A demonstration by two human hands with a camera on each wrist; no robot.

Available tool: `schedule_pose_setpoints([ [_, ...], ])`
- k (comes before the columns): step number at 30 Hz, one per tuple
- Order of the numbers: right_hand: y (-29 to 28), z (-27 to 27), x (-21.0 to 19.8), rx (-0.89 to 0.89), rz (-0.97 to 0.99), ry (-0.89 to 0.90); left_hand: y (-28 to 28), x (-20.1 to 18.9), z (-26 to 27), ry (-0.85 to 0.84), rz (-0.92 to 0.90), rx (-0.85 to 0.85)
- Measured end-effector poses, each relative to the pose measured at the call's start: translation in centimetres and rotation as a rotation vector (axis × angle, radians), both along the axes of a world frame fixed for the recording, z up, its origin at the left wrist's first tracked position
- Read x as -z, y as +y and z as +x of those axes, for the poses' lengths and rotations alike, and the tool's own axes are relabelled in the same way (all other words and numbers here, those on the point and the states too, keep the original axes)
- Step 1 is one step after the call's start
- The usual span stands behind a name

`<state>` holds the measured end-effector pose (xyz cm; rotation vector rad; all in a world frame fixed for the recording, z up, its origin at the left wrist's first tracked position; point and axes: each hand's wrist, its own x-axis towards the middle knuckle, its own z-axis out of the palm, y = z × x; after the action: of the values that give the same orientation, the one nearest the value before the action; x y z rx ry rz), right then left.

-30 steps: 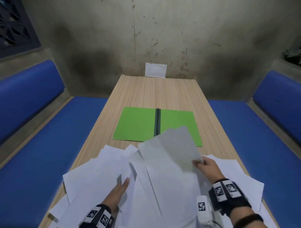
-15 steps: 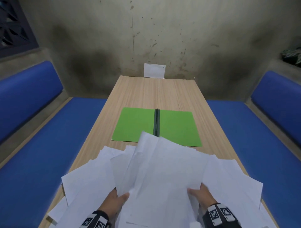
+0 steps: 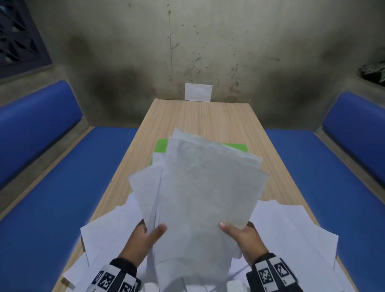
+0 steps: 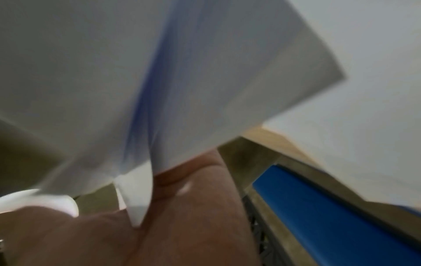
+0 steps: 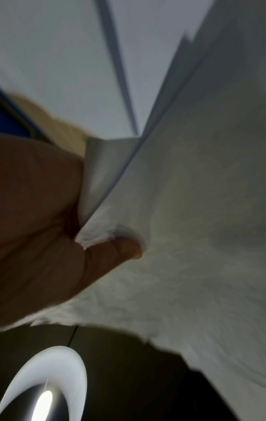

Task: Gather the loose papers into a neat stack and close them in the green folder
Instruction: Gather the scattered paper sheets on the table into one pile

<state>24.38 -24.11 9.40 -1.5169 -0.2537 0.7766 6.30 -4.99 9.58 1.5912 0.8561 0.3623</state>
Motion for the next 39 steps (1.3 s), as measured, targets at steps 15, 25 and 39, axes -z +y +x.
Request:
schedule_pose_setpoints([
  [15, -1.3, -0.1, -6.3, -0.12, 0.265, -0.262, -1.4, -6.1, 0.4, -0.415, 0.059, 0.097],
  [25, 0.5, -0.7, -7.5, 0.024, 0.291, -0.281, -1.7, -7.1, 2.5, -0.532, 0.083, -0.298],
  [39, -0.3, -0.2, -1.5, -0.18, -0.003, -0.207, -1.7, -1.8, 1.0, -0.113, -0.005, -0.01],
])
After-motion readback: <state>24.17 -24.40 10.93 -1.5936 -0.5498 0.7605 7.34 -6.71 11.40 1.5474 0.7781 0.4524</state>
